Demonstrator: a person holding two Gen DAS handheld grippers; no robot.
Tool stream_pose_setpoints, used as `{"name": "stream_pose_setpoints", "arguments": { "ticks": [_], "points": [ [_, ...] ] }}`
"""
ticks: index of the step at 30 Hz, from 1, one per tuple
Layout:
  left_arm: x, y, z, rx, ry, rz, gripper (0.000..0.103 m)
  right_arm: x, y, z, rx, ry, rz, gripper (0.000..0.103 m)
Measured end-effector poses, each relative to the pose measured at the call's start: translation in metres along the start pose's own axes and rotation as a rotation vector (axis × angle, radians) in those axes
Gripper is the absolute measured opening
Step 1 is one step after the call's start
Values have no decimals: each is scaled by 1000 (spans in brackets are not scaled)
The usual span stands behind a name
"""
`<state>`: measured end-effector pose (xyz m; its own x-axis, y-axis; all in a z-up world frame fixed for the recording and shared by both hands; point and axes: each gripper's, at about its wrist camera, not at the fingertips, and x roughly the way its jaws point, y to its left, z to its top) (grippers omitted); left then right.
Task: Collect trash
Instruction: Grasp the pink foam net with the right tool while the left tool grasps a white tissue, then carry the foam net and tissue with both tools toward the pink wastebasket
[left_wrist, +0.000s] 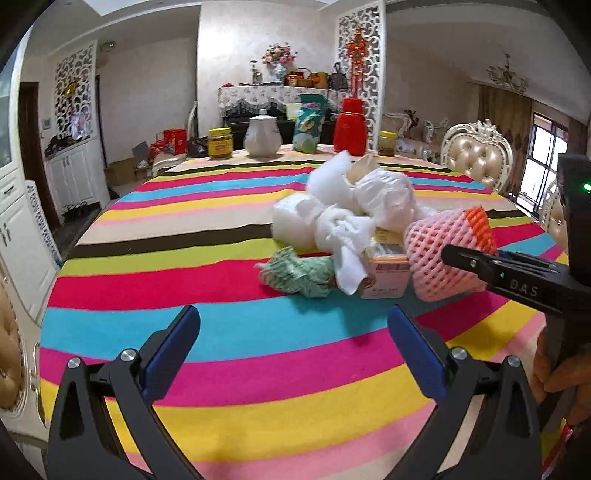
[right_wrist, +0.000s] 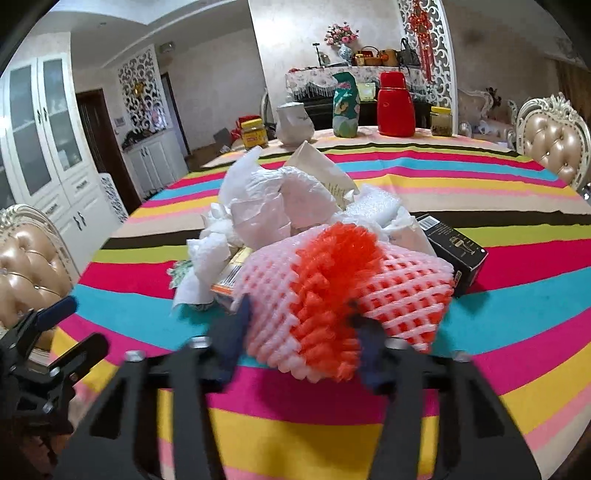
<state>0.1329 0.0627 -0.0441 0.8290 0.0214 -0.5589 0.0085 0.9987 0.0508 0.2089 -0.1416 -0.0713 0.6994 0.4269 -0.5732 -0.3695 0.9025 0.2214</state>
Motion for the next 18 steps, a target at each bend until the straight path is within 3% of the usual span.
{"name": "stream_pose_setpoints", "arguments": {
  "ticks": [6, 8, 12, 15, 18],
  "points": [
    [25, -22, 20, 35, 5, -50, 94, -41, -14, -8, 9, -69, 8, 27],
    [41, -27, 31, 39, 24, -56, 84, -53, -20, -12, 22, -81, 9, 27],
    [77, -31, 55, -4, 60, -67, 79, -68, -28, -19, 30, -91, 1, 27],
    [100, -33, 63, -12, 78, -41, 64, -75, -30, -23, 25, -97, -9, 27],
    [126, -32, 65, -29, 153, -65, 42, -78, -30, -25, 22, -103, -18, 27]
  ]
}}
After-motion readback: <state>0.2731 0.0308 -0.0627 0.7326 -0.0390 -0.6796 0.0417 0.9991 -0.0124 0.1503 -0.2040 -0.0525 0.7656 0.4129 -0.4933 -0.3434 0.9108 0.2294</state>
